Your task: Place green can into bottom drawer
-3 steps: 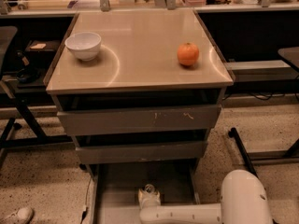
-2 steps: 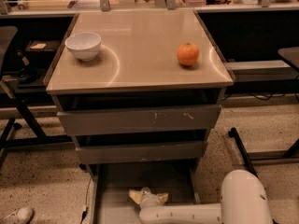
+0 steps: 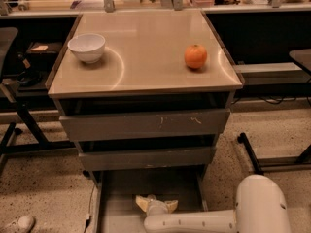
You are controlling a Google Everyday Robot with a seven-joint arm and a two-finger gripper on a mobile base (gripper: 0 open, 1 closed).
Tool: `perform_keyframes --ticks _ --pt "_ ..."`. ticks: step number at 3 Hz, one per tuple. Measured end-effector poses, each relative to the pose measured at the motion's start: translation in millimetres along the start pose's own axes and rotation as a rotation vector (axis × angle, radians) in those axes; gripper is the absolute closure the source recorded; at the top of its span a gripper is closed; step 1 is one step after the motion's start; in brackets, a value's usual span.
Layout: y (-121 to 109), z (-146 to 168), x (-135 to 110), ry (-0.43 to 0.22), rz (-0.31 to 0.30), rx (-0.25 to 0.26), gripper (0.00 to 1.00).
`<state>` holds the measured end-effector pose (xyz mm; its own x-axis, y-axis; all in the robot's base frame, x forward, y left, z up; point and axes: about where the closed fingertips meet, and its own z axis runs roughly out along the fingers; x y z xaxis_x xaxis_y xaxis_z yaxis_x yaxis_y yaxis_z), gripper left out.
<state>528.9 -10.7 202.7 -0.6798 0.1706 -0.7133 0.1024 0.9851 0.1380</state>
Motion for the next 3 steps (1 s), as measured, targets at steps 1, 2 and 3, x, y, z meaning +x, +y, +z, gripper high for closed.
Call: perform_keyframes --ticks 1,2,3 --pt "-5.0 -60.7 -34.0 -0.011 0.015 0.069 0.0" --pt "-1.6 -127.4 -38.5 0.008 0.029 0.116 0.0" --pt "0.9 -150.5 -30.9 0.015 0.01 0.136 0.0"
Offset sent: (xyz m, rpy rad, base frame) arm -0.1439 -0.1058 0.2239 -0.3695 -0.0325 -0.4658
